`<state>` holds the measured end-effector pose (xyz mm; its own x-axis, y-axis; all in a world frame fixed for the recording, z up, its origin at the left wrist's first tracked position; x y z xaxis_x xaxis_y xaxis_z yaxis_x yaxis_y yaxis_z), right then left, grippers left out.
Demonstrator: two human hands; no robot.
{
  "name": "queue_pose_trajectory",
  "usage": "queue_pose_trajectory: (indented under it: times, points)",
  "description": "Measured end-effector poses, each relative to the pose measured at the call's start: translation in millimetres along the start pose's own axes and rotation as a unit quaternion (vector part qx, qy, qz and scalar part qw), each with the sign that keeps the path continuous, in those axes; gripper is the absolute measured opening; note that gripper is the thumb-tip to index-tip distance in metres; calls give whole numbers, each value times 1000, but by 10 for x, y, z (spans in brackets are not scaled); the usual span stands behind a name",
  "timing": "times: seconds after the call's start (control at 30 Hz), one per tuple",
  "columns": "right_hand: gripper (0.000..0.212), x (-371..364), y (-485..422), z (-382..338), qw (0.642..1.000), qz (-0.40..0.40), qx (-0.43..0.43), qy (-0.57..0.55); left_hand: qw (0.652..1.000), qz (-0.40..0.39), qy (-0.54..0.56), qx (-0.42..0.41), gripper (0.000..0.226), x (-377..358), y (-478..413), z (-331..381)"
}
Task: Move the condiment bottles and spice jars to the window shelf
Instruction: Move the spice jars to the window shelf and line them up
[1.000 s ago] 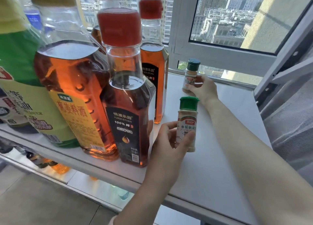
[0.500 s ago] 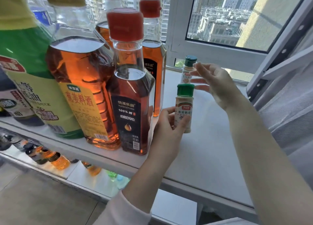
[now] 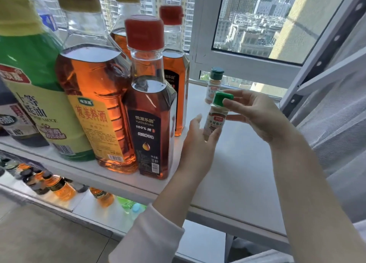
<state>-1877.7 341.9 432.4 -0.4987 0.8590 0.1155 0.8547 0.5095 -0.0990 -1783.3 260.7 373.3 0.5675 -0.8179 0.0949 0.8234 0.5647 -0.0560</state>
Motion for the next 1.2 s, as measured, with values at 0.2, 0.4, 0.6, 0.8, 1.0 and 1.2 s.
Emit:
queue_pose_trajectory:
  times: [0.2,0.4,0.6,0.8,1.0,1.2]
  points:
    - [29,178,-346,106,990,133,33,22,993,27,-107,-43,68,46,58,-6]
    - [38,174,-673,200,980,180,52,68,984,40,-163,-65,61,33,13,6]
    - [40,125,-790,210,977,181,63,97,979,45,-184,-76,57,26,13,15]
    - [37,115,-795,212,975,191,62,96,974,48,-201,-91,54,42,-5,41]
    - [34,111,-803,238,975,192,62,97,975,42,-201,-88,54,35,-5,37]
    - [51,158,-685,231,967,223,70,101,968,47,-228,-96,54,40,55,59]
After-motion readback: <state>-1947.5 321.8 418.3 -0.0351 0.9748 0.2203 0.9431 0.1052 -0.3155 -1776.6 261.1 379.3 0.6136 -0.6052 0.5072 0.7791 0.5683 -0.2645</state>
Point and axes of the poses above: each hand's wrist, its own y-axis away from the middle knuckle, its own x-axis out of the back of the hand, z = x × y, the point moved 9 cm from there along -y, towards the middle knuckle, and after that the axes turned 7 degrees about z, right-handed, at the moved point
